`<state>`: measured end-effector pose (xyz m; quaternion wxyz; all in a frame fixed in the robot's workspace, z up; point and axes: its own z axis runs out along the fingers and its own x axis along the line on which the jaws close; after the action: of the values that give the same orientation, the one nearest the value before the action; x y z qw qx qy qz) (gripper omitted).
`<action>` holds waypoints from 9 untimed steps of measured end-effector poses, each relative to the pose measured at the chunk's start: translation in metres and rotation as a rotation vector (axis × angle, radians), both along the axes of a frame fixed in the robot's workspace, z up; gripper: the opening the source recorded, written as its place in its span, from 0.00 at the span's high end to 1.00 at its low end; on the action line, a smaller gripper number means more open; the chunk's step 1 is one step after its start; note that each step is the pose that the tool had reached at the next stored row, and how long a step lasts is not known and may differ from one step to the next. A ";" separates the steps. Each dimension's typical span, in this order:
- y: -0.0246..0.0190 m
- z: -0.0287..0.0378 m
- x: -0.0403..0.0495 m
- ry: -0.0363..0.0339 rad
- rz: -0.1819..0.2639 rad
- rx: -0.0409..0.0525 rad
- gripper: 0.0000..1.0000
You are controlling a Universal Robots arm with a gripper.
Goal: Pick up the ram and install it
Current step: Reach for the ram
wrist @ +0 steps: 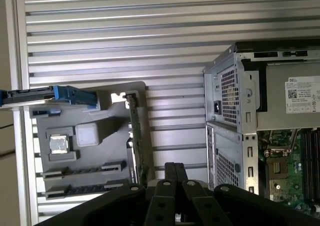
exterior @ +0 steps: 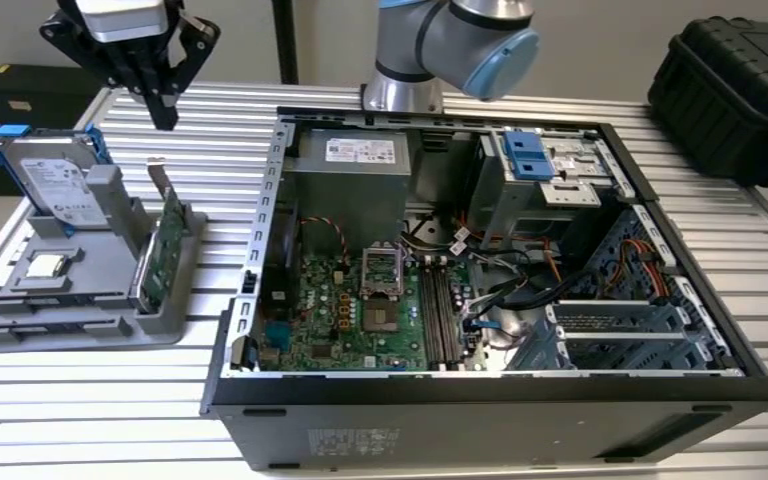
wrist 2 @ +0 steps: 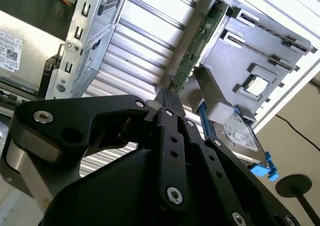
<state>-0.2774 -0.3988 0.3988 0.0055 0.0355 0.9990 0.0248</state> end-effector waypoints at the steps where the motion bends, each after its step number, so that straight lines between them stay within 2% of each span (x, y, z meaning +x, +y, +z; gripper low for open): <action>1: 0.0000 -0.0001 -0.0010 0.0002 0.000 0.0000 1.00; 9: 0.0000 -0.0004 -0.0083 0.0021 0.000 -0.0001 1.00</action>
<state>-0.2856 -0.3988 0.3984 0.0045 0.0355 0.9991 0.0247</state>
